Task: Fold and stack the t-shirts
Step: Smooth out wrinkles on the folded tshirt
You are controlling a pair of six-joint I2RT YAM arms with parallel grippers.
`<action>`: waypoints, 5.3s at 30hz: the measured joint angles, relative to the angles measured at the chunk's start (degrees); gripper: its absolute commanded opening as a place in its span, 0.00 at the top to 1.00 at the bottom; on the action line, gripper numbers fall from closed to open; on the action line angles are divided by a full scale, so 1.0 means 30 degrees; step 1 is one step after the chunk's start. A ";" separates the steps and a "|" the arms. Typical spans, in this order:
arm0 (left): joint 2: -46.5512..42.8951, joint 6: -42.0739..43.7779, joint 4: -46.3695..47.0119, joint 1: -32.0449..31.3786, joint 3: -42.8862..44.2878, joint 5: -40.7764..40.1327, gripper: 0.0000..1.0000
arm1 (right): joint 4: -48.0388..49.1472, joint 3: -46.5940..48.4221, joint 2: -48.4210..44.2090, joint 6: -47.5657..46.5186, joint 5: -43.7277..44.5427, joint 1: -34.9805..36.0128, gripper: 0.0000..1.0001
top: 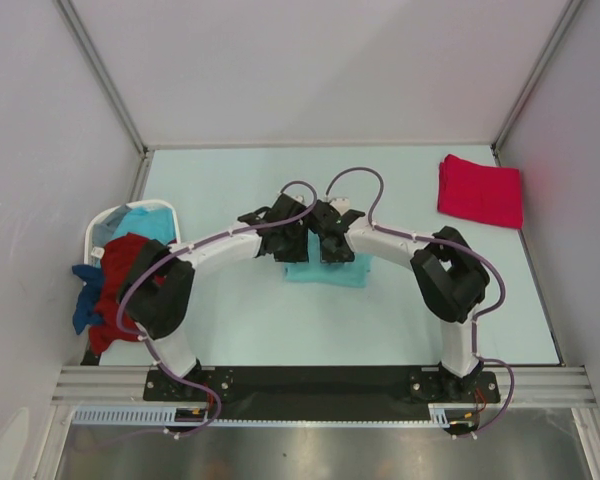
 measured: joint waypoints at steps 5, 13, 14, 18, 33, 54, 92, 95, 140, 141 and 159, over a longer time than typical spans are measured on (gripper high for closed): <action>0.0488 -0.0051 0.0350 -0.0138 -0.0248 0.0058 0.58 | 0.0401 -0.0474 0.0124 0.0131 -0.0168 -0.0109 0.58; 0.0546 -0.0029 0.0423 -0.0153 -0.0277 -0.0058 0.69 | 0.0313 -0.0721 -0.0277 0.0073 0.0197 -0.0197 0.59; 0.0306 -0.0029 0.0357 -0.0197 -0.0277 -0.0131 0.71 | 0.0102 -0.0721 -0.0656 -0.0029 0.0393 -0.0197 0.59; -0.0903 -0.0022 -0.0219 -0.0372 0.0051 -0.0240 0.77 | -0.0809 -0.0328 -0.2492 -0.0262 0.1370 -0.0189 0.59; -0.3104 -0.0874 0.0131 -0.1515 -0.1683 -0.0670 0.78 | -0.2076 -0.0379 -0.6739 -0.0372 0.3555 -0.0670 0.57; -0.0350 -0.1508 0.1486 -0.2419 -0.3089 -0.0029 0.74 | -0.2455 -0.1508 -0.7461 -0.0612 0.3526 -0.1122 0.57; 0.0393 -0.0306 0.0095 -0.2572 0.0765 -0.1676 0.77 | -0.1552 -0.1486 -0.7577 -0.2113 0.2426 -0.3308 0.57; 0.0532 -0.0546 0.0481 -0.2572 0.0036 -0.1384 0.76 | -0.1537 -0.1494 -0.7584 -0.2113 0.2324 -0.3308 0.57; 0.2696 -0.0321 0.0248 -0.2630 0.2623 -0.1282 0.75 | -0.1268 -0.2550 -0.8255 -0.2506 0.2069 -0.4437 0.56; 0.2710 -0.0321 0.0284 -0.2630 0.2623 -0.1239 0.76 | -0.1231 -0.2550 -0.8240 -0.2535 0.2018 -0.4437 0.56; 0.3257 -0.0357 0.2186 -0.2397 0.0962 -0.0138 0.76 | -0.1129 -0.2550 -0.7927 -0.2535 0.1829 -0.4430 0.56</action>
